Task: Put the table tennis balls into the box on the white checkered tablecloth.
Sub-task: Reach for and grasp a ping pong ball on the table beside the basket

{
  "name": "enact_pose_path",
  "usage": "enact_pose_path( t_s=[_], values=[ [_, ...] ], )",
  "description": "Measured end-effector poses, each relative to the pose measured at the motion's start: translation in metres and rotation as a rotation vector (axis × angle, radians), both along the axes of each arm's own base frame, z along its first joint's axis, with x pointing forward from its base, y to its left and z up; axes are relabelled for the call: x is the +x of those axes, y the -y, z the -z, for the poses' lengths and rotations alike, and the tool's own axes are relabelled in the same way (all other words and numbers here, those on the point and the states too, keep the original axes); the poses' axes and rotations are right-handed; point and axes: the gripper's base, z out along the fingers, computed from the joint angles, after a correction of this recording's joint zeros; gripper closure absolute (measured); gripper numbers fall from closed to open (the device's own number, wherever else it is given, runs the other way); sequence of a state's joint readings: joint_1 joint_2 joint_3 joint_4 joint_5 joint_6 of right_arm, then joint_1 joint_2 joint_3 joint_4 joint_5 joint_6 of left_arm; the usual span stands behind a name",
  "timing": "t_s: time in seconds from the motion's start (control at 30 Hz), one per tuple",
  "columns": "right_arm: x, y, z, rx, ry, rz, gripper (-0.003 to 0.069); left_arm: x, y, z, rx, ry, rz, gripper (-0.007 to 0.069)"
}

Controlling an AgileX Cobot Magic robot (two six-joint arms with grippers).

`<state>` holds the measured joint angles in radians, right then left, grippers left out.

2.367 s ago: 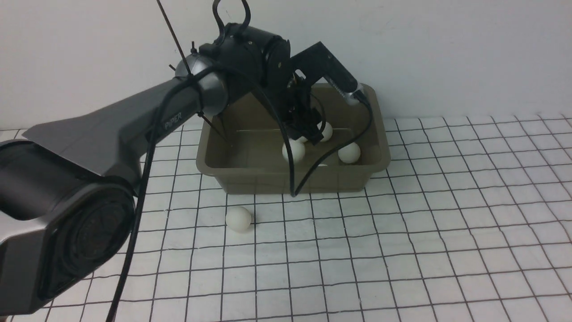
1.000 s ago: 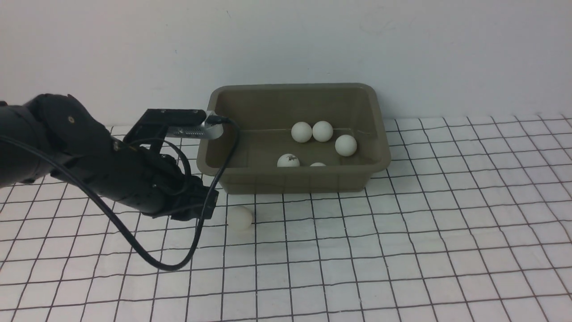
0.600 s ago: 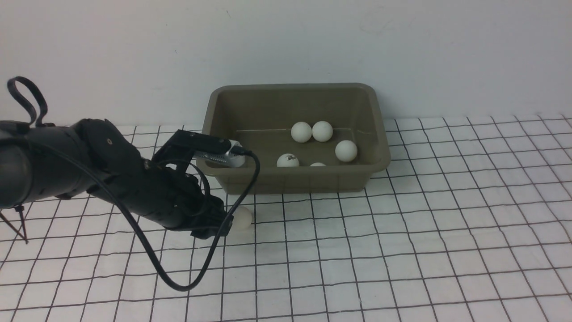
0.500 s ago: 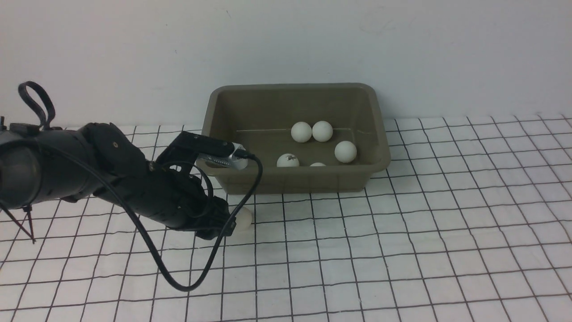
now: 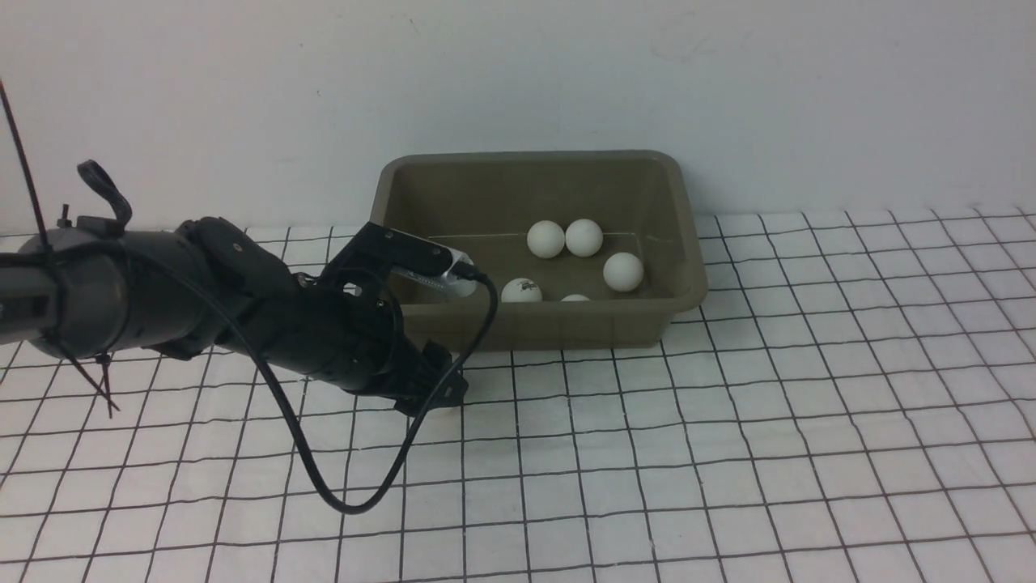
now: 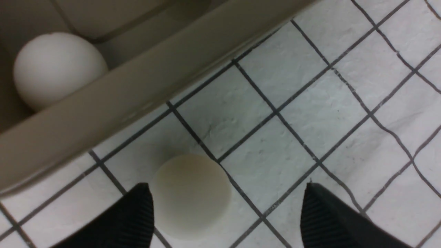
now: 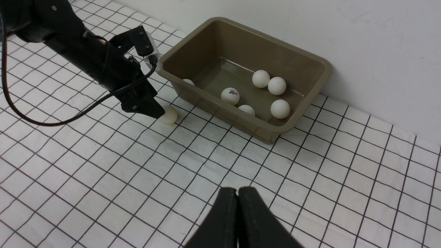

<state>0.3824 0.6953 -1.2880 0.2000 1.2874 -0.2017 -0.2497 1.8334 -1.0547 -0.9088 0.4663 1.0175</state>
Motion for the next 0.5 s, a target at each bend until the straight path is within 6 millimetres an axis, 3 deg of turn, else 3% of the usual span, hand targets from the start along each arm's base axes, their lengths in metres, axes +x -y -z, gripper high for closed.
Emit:
enact_pose_path(
  t_s=[0.5],
  values=[
    [0.000,0.000,0.000,0.004,-0.002,-0.004,0.0676,0.008,0.000,0.023,0.039,-0.016,0.008,0.0111]
  ],
)
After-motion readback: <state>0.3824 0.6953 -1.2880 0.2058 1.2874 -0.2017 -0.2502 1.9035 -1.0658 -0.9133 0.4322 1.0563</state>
